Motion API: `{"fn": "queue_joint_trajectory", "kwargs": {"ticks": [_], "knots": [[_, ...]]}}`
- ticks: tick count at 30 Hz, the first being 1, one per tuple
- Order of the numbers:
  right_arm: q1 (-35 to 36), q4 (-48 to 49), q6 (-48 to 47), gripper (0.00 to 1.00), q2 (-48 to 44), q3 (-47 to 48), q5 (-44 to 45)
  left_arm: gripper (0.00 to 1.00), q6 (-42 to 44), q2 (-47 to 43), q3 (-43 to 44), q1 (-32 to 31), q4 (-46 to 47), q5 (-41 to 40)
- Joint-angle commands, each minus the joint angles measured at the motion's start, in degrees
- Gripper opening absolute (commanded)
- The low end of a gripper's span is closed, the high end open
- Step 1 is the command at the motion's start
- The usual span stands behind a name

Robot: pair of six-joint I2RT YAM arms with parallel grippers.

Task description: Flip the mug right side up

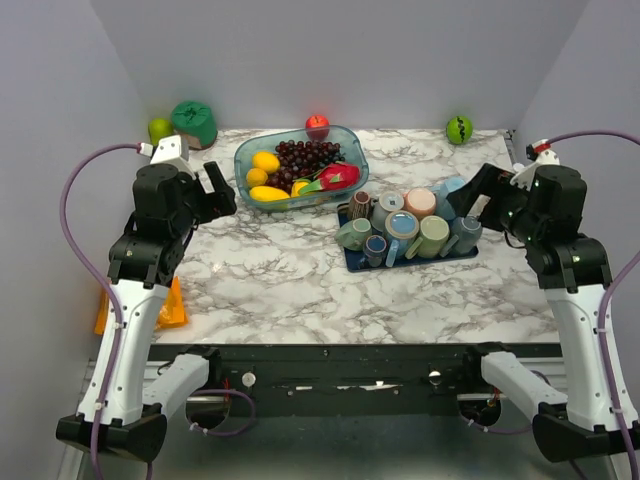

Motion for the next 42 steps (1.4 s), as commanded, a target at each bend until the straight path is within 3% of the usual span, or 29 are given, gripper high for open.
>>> {"fn": "queue_joint_trajectory", "kwargs": {"ticks": [1, 6, 9, 14, 22, 28, 30, 35, 42], "knots": [[-0.3, -2.5, 1.7, 1.0, 2.4, -2.3, 1.3, 0.99, -0.3, -0.7, -2.2, 0.2, 2.7, -0.4], [0.2, 2.8, 2.4, 1.0, 2.1, -9.7, -3.2, 0.99, -0.6, -0.4, -6.2, 0.2, 6.5, 3.5], [3.2, 5.0, 3.3, 1.0, 2.3, -14.2, 0.0, 0.99, -0.3, 0.5, -8.3, 0.2, 9.6, 9.6], [10.3, 7.9, 7.4, 0.95, 2.9, -20.2, 12.5, 0.99, -1.9, -0.7, -14.9, 0.2, 16.9, 16.1], [13.0, 13.8, 13.8, 0.81, 6.0, -28.0, 25.8, 0.99, -4.7, -0.4, -19.1, 0.2, 20.8, 20.4], [13.0, 13.4, 16.8, 0.79, 10.3, -26.0, 35.8, 0.99, -5.7, 0.5, -18.1, 0.2, 19.3, 22.1], [12.9, 12.8, 17.1, 0.72, 12.1, -24.9, 37.7, 0.99, -7.0, 0.6, -19.0, 0.2, 20.1, 23.0], [11.6, 12.4, 19.1, 0.63, 15.8, -24.1, 39.7, 0.99, -8.3, 0.7, -20.9, 0.1, 22.5, 25.0], [7.3, 15.9, 17.1, 0.6, 18.1, -23.0, 38.0, 0.99, -8.3, 2.8, -19.7, 0.1, 23.7, 25.7]]}}
